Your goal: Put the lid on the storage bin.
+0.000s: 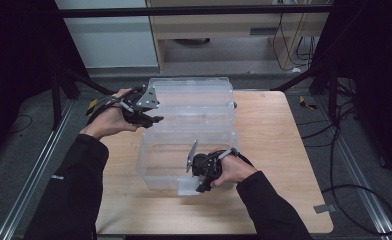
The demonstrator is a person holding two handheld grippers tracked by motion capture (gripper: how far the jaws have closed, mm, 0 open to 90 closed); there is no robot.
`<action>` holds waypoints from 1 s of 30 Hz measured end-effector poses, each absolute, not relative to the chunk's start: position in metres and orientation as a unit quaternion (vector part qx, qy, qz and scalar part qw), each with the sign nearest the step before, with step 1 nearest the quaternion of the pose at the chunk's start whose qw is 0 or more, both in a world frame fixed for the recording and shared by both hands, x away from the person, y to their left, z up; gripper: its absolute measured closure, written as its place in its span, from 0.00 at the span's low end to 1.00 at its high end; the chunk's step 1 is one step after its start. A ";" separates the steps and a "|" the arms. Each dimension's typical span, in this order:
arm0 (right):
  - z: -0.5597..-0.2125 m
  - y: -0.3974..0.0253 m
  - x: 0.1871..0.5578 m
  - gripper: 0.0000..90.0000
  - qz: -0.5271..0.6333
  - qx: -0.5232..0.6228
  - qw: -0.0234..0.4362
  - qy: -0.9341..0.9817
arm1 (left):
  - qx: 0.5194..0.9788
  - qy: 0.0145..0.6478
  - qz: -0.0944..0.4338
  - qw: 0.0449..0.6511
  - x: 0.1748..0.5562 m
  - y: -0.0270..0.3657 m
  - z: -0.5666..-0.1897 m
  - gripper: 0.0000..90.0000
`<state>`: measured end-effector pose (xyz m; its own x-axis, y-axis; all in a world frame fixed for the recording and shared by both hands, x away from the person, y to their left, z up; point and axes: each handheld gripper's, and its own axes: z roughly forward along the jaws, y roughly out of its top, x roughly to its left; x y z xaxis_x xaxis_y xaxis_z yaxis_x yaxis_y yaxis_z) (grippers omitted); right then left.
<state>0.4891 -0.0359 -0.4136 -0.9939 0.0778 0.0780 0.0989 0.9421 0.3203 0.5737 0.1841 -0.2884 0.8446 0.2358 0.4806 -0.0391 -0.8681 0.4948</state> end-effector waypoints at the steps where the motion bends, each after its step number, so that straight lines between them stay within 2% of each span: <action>1: -0.414 -0.036 0.489 0.65 -0.164 -0.045 0.032 -0.985 | 0.928 0.050 0.275 0.246 0.575 0.183 -0.288 0.52; 18: -0.415 -0.035 0.490 0.65 -0.166 -0.040 0.030 -0.985 | 0.935 0.010 0.298 0.191 0.588 0.156 -0.297 0.58; 30: -0.415 -0.036 0.489 0.65 -0.166 -0.042 0.031 -0.985 | 0.938 -0.016 0.311 0.150 0.593 0.141 -0.306 0.65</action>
<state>0.4892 -0.0358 -0.4146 -0.9946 0.0719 0.0750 0.0925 0.9417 0.3234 0.5926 0.1415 -0.3058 0.8066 0.0641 0.5876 -0.1227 -0.9543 0.2726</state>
